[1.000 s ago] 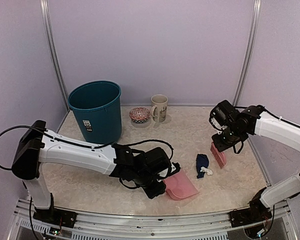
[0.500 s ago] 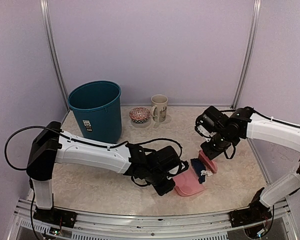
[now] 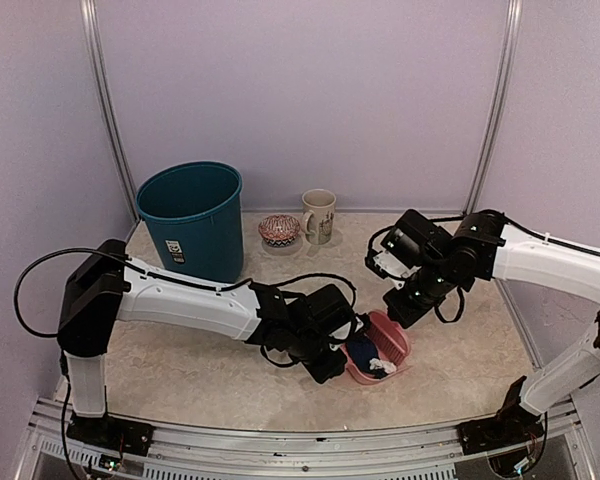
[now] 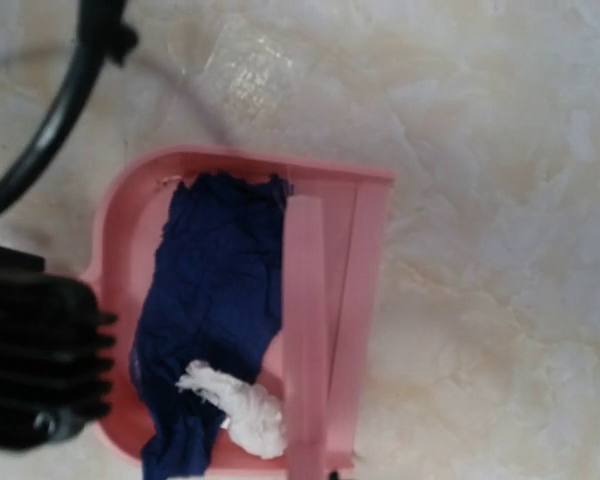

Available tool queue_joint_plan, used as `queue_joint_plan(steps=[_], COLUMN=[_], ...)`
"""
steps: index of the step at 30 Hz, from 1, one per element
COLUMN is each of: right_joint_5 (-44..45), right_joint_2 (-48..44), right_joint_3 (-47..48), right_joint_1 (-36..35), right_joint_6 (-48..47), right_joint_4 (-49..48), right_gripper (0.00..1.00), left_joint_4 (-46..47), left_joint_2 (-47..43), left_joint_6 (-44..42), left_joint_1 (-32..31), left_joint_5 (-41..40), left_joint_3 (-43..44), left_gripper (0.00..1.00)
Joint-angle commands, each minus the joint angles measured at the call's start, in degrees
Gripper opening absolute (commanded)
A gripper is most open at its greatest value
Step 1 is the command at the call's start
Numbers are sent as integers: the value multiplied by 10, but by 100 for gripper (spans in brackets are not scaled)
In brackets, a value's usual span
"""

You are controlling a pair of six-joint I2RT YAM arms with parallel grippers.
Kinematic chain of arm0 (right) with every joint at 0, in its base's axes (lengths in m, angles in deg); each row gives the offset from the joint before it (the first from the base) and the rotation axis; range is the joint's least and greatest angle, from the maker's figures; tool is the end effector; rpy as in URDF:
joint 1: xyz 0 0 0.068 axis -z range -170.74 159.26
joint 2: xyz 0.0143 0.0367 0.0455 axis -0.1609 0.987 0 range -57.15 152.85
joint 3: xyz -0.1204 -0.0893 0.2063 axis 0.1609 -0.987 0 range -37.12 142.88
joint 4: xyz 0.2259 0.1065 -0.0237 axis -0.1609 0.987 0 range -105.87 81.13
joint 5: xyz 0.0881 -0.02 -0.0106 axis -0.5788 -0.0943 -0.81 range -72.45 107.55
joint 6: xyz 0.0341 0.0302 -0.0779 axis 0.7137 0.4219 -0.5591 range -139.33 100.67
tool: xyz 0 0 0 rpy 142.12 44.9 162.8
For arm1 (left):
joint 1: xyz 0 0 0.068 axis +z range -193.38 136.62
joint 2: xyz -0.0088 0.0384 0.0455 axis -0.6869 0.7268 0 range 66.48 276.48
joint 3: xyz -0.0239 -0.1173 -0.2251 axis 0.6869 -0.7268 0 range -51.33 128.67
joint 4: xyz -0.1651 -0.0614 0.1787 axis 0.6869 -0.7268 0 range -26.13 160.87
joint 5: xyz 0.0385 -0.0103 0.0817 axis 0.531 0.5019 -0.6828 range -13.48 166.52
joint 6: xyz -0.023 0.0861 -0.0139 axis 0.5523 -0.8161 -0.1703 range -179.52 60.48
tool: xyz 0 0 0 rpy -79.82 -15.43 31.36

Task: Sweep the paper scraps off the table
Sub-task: Sweep the paper scraps into the dustpan.

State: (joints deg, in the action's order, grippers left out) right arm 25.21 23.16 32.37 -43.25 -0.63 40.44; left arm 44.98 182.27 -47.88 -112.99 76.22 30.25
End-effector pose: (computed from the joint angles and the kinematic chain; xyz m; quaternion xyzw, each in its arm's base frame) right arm 0.1785 0.2151 0.2287 -0.2717 0.9396 0.0619 0.1990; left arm 0.1505 -0.4037 0.1188 0.4676 0.8455 -0.1661 0.1974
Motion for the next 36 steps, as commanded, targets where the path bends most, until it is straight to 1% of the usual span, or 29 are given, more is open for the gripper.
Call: queue_joint_plan(steps=[1, 9, 17, 21, 26, 32, 36], right_joint_5=[11, 89, 185, 203, 209, 200, 175], right_joint_2=[-33, -60, -118, -149, -182, -209, -224], right_joint_3=[15, 13, 15, -2, -31, -70, -99], right_joint_1=[-5, -5, 2, 17, 39, 66, 92], right_joint_6=[18, 43, 72, 71, 70, 59, 48], right_joint_4=[5, 19, 20, 0, -34, -79, -119], right_gripper=[0, 0, 0, 0, 0, 0, 0], left_joint_4=[38, 129, 145, 132, 90, 37, 10], left_joint_2=[-6, -31, -83, -123, -166, -217, -259], left_joint_6=[14, 38, 46, 46, 45, 38, 34], left_joint_1=[3, 4, 4, 5, 4, 20, 43], left_joint_5=[0, -10, -45, -47, -69, -70, -68], left_joint_3=[-36, -110, -138, -138, -118, -82, -51], left_gripper=[0, 0, 0, 0, 0, 0, 0])
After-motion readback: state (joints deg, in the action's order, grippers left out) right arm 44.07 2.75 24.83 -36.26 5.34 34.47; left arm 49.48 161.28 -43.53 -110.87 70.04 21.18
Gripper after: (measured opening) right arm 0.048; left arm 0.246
